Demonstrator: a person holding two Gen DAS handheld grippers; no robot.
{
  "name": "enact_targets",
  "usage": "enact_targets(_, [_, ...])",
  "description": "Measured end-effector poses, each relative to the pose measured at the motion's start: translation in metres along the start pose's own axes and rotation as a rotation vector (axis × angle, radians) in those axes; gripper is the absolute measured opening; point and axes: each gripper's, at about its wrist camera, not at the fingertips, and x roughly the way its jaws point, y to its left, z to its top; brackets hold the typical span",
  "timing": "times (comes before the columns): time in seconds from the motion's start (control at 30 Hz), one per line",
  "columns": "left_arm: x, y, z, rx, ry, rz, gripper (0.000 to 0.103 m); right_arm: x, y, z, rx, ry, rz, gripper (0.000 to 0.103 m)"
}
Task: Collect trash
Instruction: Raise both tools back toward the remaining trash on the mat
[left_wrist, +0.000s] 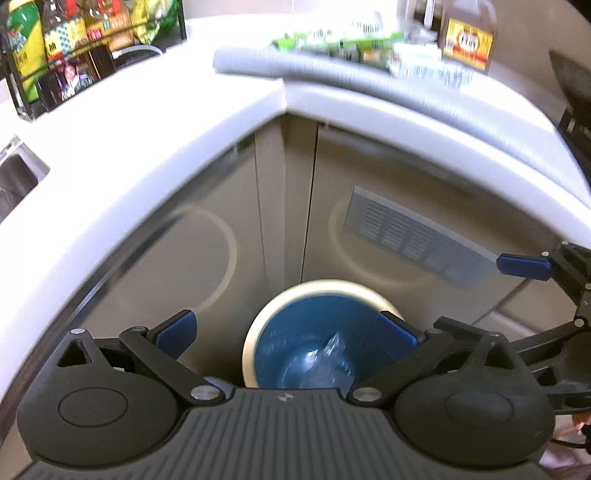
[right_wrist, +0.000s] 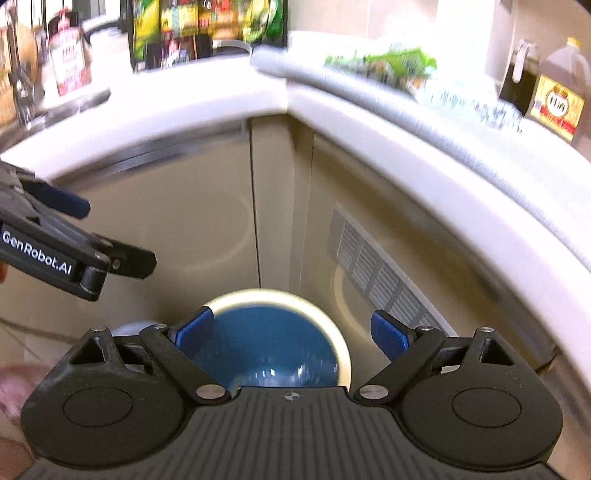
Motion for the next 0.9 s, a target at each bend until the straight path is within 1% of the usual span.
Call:
enact_targets(0.1, [-0.015,0.0,0.01,-0.005,-0.04,-0.008,0.103,-0.013,-0.007,0.014,0.006,-0.059,-0.01,0.093])
enact_targets(0.23, [-0.029,-0.002,0.021,0.002,-0.093,0.011,0.103,-0.026,-0.024,0.032,0.033,-0.132,-0.038,0.093])
enact_targets(0.37, [-0.04,-0.002,0.031,0.001,-0.135,0.029,0.103,-0.025,-0.045,0.055,0.068,-0.183,-0.102,0.093])
enact_targets(0.63, [-0.053,0.011,0.05,-0.015,-0.189,0.066,0.103,0.0,-0.097,0.095,0.187,-0.227,-0.224,0.094])
enact_targets(0.7, [-0.054,0.015,0.053,-0.025,-0.195,0.077,0.103,0.008,-0.112,0.102,0.226,-0.227,-0.234,0.094])
enact_targets(0.8, [-0.054,0.023,0.056,-0.046,-0.195,0.084,0.103,0.021,-0.137,0.117,0.327,-0.227,-0.235,0.094])
enact_targets(0.87, [-0.053,0.027,0.058,-0.057,-0.192,0.088,0.103,0.033,-0.149,0.126,0.352,-0.221,-0.27,0.097])
enact_targets(0.9, [-0.053,0.029,0.058,-0.061,-0.19,0.09,0.103,0.042,-0.154,0.132,0.349,-0.206,-0.287,0.097])
